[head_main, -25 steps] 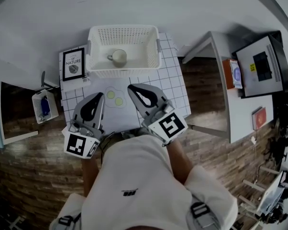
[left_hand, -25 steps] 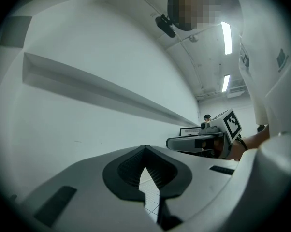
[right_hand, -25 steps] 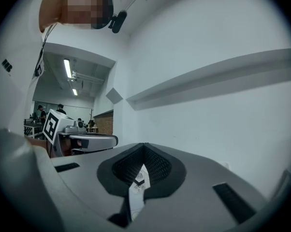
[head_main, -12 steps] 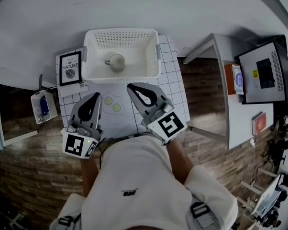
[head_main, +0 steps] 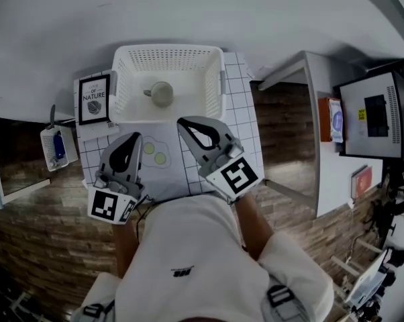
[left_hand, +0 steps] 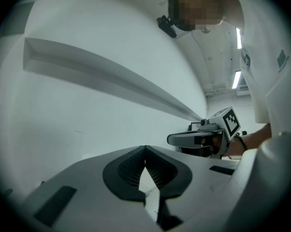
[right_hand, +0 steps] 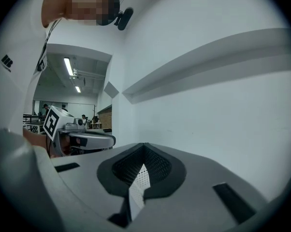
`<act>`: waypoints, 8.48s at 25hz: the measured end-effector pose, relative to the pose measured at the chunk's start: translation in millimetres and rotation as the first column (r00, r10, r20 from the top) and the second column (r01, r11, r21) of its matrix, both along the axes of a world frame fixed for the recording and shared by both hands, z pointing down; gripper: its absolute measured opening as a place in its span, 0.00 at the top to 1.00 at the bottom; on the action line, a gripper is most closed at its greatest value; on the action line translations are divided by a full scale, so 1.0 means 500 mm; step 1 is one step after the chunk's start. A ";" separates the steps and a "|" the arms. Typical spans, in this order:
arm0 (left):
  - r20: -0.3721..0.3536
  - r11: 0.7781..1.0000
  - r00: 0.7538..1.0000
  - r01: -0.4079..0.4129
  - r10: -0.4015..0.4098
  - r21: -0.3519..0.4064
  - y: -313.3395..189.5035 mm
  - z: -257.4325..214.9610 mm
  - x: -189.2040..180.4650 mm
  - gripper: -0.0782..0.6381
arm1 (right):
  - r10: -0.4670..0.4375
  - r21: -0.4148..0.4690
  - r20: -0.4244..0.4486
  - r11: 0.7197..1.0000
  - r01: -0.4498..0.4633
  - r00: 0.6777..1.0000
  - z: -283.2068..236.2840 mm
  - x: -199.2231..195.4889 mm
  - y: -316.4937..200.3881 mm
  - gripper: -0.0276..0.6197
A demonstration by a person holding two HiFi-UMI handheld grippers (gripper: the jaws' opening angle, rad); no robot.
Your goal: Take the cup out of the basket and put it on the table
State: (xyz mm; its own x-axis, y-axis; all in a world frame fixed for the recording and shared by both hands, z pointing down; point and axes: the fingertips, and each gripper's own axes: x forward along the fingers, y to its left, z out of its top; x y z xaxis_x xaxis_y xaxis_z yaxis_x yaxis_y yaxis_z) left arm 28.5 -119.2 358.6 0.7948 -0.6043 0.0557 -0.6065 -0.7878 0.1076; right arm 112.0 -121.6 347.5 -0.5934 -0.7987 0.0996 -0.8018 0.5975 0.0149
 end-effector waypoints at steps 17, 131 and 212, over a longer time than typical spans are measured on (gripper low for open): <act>0.030 0.998 0.999 0.025 -0.023 -0.062 -0.092 0.064 0.026 0.88 | -0.112 -0.135 -0.147 0.987 0.092 0.983 0.095 0.017 -0.099 0.94; 0.207 0.999 0.978 0.005 -0.013 0.037 0.015 0.018 -0.005 0.88 | -0.536 -0.418 -0.803 0.818 0.395 0.261 0.253 -0.047 -0.088 0.90; 0.295 0.943 0.929 0.284 -0.225 -0.173 0.262 0.321 -0.276 0.88 | -0.725 -0.620 -0.689 0.587 0.521 -0.003 0.601 -0.376 0.256 0.90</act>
State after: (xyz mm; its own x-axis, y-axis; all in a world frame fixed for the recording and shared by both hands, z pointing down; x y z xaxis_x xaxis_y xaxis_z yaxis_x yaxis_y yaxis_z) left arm -109.6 11.6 519.3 0.5531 -0.7355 0.3914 -0.8126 -0.5798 0.0587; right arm -76.1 6.4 648.1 -0.3296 -0.0746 0.9412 0.3262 0.9265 0.1876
